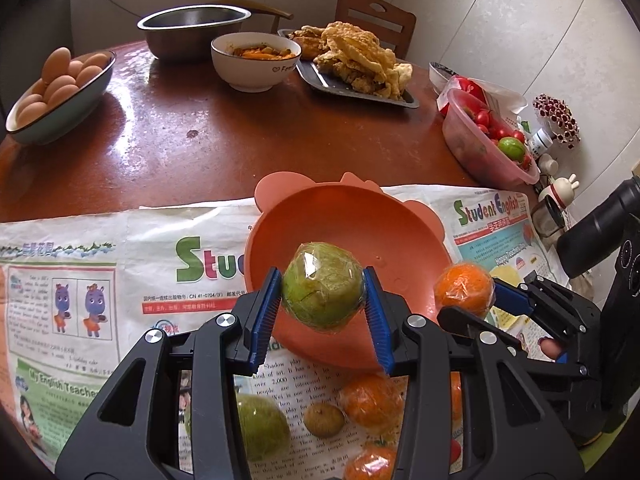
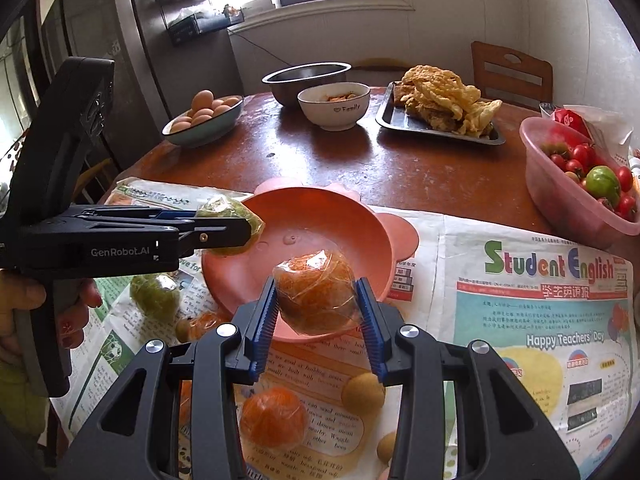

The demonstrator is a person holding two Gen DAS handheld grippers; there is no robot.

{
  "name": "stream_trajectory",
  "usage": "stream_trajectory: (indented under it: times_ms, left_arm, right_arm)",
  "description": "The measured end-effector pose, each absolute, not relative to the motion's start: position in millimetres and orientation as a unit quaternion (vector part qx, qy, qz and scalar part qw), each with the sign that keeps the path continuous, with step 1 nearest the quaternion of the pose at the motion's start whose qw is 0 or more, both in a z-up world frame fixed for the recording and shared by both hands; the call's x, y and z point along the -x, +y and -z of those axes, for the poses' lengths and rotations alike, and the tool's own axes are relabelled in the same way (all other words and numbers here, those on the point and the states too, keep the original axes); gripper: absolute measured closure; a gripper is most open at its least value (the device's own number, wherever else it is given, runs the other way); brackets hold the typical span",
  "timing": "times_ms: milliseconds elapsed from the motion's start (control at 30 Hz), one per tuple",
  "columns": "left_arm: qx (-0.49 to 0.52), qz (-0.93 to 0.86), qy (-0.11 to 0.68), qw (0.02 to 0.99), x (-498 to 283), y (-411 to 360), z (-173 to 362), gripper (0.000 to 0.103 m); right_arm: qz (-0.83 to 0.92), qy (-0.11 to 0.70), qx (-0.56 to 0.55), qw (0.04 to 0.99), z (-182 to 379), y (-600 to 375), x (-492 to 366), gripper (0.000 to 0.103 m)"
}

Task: Organize fruits
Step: 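Lift both held fruits and carry them over the orange bowl, then open the right tool over the bowl while the left tool releases the green fruit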

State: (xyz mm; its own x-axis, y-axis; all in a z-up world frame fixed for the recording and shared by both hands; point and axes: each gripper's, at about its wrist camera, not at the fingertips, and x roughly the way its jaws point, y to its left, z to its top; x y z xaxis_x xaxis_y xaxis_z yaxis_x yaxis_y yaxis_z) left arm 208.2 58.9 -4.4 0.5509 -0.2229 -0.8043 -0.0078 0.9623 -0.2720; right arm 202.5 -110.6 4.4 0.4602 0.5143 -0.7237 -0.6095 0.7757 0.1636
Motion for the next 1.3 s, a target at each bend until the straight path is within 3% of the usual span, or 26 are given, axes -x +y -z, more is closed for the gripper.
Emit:
stream_trajectory:
  times_ms: [1133,1300]
  left_arm:
    - [0.114,0.06,0.479,0.868,-217,58,18,0.07]
    - [0.114,0.06,0.478,0.869,-217,57,18,0.07]
  right_arm:
    - [-0.335,0.425,0.1,0.835,18,-89,-217,0.063]
    - [-0.335,0.421,0.099,0.837,16,-89,-215,0.055]
